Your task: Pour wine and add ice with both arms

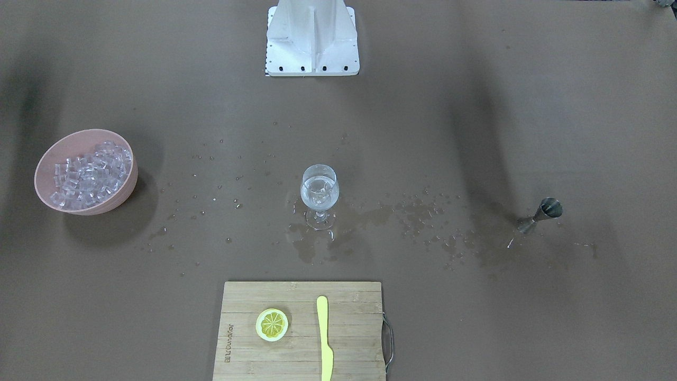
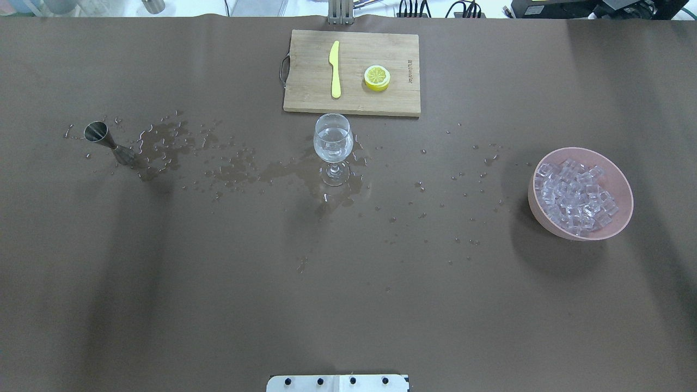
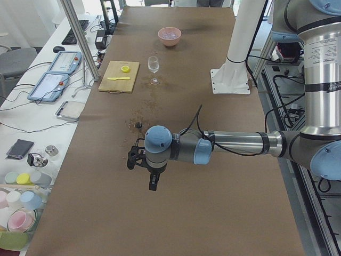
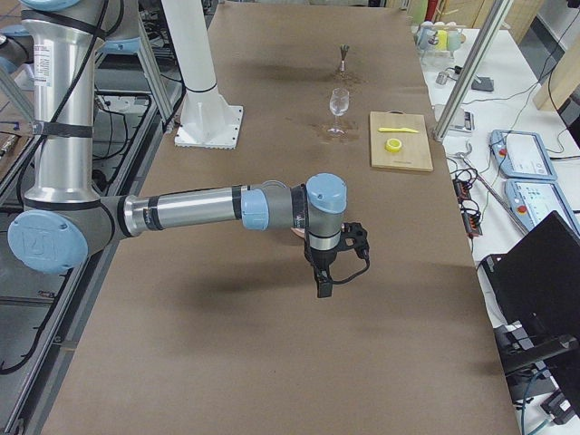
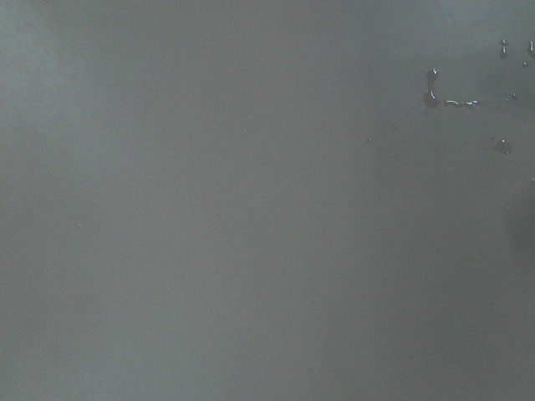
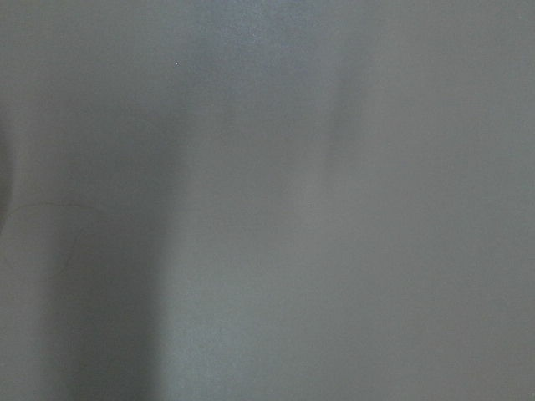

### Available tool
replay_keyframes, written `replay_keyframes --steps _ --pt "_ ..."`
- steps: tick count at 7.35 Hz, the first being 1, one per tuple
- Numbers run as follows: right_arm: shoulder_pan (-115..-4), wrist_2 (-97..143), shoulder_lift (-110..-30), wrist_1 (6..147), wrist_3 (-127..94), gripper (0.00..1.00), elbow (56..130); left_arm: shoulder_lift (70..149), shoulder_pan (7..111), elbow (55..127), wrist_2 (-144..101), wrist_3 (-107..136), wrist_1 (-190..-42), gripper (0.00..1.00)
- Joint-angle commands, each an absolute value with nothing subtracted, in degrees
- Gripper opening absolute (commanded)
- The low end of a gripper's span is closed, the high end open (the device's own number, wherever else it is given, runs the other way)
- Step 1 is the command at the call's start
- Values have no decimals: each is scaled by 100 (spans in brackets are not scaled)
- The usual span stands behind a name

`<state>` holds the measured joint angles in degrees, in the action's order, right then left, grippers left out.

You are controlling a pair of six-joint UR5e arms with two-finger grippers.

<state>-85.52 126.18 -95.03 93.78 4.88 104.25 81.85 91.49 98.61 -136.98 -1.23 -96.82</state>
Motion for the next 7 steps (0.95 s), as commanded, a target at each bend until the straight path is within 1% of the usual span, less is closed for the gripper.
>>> replay_keyframes --steps 1,7 --pt "-8552 12621 -9510 9378 501 100 10511 8183 9149 9782 -13693 -123 -9677 98" --pt "-8552 12630 -9545 9378 501 100 10599 8174 9158 9782 -13676 -123 -9686 98"
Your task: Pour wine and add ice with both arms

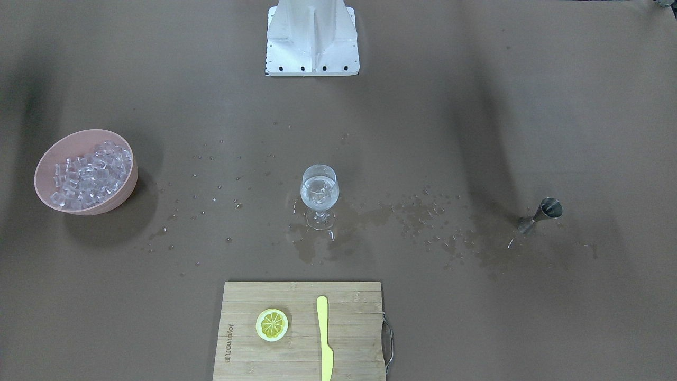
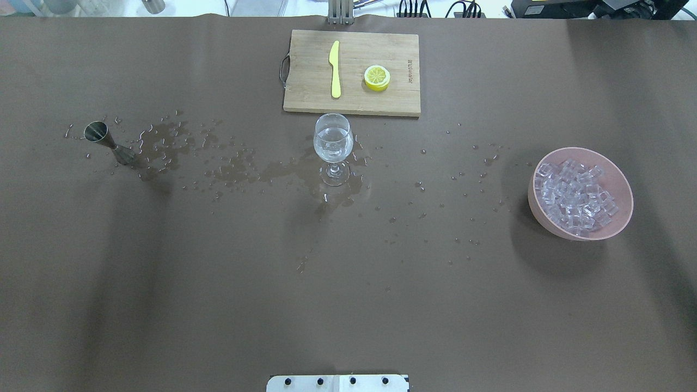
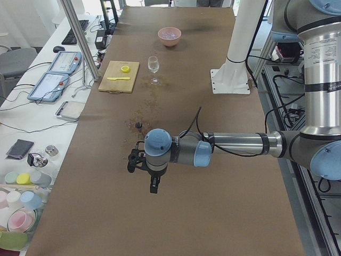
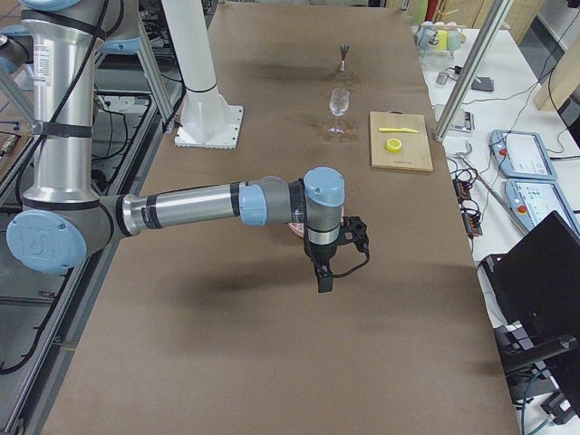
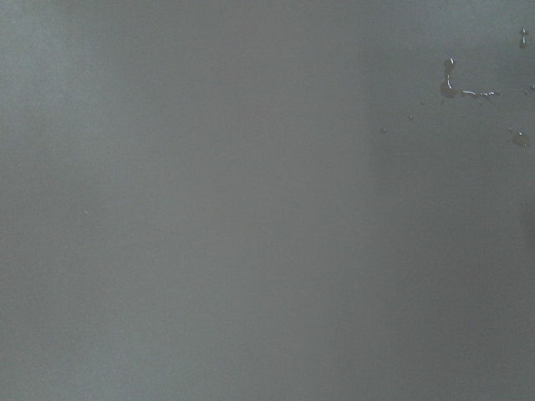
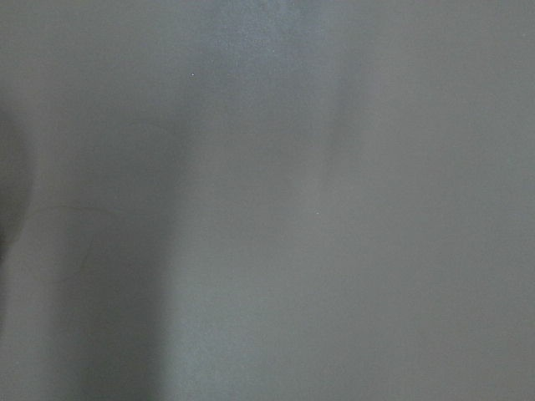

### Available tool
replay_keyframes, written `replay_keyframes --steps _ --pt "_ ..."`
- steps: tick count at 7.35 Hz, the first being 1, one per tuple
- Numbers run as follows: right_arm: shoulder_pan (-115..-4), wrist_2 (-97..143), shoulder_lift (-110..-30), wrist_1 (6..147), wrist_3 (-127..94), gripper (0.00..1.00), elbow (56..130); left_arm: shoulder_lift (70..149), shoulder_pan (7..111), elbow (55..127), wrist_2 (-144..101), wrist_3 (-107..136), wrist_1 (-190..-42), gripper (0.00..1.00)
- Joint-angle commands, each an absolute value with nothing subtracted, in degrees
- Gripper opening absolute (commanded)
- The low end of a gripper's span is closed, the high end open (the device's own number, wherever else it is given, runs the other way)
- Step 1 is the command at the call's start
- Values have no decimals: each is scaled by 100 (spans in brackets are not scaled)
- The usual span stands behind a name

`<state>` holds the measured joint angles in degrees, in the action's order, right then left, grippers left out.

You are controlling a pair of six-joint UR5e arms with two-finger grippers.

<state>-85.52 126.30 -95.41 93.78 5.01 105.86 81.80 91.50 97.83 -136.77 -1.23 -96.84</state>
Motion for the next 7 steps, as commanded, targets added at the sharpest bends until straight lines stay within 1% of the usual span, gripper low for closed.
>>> replay_keyframes --steps 1,7 --pt "-8552 12630 -9545 9378 501 100 10626 8174 9150 9782 -13676 -123 -9686 98" --pt "-8552 12639 -9562 9378 501 100 10705 8104 9158 9791 -13693 -123 -9694 98"
